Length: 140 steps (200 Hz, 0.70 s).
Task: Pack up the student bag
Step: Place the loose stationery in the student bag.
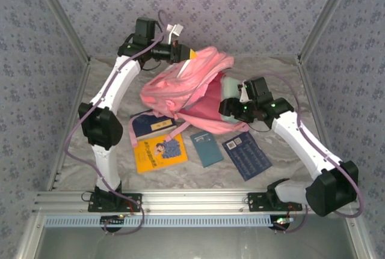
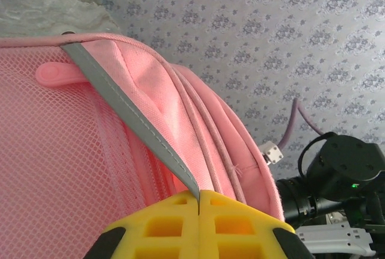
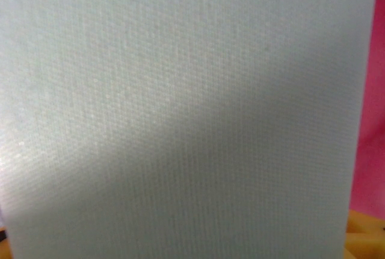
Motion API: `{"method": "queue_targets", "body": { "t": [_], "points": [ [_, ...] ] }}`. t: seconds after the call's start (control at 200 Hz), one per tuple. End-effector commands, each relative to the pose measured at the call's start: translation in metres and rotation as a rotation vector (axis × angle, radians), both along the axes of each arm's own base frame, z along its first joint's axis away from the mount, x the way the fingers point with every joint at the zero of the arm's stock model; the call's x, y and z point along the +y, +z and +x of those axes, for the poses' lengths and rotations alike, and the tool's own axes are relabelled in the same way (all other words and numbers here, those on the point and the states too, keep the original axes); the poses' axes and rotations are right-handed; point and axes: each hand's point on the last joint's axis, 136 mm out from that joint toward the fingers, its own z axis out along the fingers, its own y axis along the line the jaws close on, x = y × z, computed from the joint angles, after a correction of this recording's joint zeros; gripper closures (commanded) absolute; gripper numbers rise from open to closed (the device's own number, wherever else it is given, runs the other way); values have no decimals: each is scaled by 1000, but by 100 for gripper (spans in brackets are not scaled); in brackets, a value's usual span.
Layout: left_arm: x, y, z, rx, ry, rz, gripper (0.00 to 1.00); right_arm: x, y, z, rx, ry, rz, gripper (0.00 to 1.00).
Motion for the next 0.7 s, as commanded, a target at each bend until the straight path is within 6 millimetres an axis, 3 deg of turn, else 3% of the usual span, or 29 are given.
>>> {"method": "queue_targets", "body": {
  "t": [0.0, 0.22, 0.415, 0.57, 0.66, 0.695],
  "points": [
    [-10, 56, -30, -201, -150, -122, 100, 37, 25, 20, -52, 98, 162, 37],
    [-10, 63, -37, -225, -153, -126, 100, 69, 0, 61, 73, 75, 252, 39],
    [-12, 67, -41, -232, -166, -141, 100, 85, -18, 90, 143, -5, 291, 36],
    [-17, 65, -45, -231, -189, -147, 100, 95, -25, 125, 151, -91, 321, 34],
    [-20, 67, -49, -235, -203, -152, 100, 101, -32, 142, 173, -114, 305, 28],
    [-20, 67, -49, -236, -204, -152, 100, 102, -36, 149, 181, -121, 291, 18]
  ]
}}
